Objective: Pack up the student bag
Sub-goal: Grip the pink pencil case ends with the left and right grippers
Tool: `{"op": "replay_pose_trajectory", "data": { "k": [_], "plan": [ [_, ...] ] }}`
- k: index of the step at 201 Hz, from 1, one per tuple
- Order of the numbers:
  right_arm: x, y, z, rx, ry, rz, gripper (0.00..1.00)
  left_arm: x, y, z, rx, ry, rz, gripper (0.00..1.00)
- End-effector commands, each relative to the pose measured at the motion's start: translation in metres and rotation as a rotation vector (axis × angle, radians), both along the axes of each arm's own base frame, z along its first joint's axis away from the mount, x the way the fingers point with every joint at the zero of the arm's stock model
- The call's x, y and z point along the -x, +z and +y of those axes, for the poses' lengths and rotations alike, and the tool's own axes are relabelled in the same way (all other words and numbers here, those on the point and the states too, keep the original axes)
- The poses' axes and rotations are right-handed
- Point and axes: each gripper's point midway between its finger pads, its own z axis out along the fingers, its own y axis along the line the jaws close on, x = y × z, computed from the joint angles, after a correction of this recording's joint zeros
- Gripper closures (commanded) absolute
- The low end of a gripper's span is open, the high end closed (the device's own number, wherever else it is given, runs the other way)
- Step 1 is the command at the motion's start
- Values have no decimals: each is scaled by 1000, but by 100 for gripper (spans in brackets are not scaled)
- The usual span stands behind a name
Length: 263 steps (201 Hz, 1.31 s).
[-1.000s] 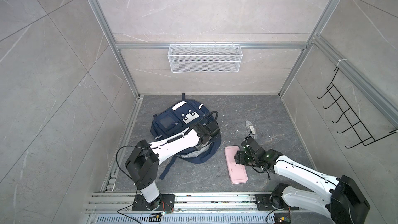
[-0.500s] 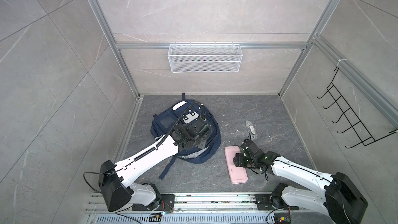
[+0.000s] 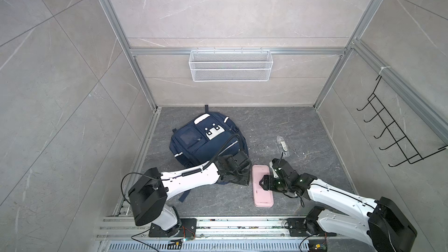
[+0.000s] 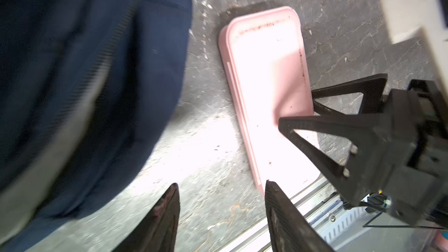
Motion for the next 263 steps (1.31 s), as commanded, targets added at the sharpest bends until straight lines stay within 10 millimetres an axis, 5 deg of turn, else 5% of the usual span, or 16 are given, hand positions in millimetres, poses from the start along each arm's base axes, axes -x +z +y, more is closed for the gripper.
{"op": "replay_pose_trajectory", "data": {
  "k": [1,48,148,263],
  "plan": [
    [3,2,-1,-30,-14,-1,30,2,-6,-25,88,28,39,41],
    [4,2,-14,-144,-89,2,29,7,-35,-42,111,39,93,42],
    [6,-7,-8,-331,-73,86,29,20,-60,-61,262,30,185,41],
    [7,-5,-5,-423,-62,91,29,16,-70,-52,320,76,231,40]
  ]
}}
